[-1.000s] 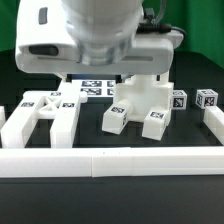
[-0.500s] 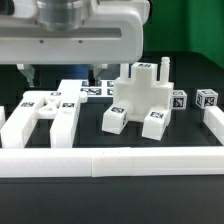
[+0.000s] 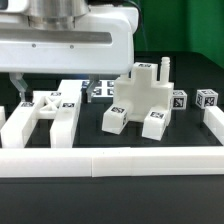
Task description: Assemble chair
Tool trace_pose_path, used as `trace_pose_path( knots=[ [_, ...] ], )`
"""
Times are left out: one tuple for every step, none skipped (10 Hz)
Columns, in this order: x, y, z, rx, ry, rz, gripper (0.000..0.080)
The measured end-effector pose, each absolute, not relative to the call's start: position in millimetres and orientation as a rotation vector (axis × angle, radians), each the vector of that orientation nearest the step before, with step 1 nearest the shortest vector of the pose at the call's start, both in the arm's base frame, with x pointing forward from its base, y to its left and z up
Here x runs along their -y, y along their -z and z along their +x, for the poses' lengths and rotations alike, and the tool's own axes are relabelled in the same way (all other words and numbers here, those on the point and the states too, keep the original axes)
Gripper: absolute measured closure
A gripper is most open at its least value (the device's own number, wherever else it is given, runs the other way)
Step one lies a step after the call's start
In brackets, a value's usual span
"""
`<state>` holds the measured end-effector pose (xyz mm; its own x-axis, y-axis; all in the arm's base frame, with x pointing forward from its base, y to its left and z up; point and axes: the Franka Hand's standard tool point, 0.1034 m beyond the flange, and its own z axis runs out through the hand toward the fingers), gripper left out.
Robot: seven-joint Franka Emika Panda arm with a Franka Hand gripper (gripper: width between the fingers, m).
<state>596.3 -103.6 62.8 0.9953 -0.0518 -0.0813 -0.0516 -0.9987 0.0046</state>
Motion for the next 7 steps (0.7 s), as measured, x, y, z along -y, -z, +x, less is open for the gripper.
trace_pose_path(
  knots=[
    [97, -57.0, 592, 0.104, 0.168, 3.149, 0.0151],
    [99, -58.8, 595, 0.104, 0.156, 3.146, 0.0151],
    [99, -58.4, 594, 0.104, 0.155, 3.145, 0.0151],
    [99, -58.3, 594, 0.104, 0.156, 3.145, 0.0151],
    [99, -56.4, 594, 0.098, 0.155, 3.146, 0.0151],
    [99, -43.6, 584, 0.055, 0.145, 3.161, 0.0151],
    [96, -34.5, 576, 0.060, 0.175, 3.172, 0.0151]
  ],
)
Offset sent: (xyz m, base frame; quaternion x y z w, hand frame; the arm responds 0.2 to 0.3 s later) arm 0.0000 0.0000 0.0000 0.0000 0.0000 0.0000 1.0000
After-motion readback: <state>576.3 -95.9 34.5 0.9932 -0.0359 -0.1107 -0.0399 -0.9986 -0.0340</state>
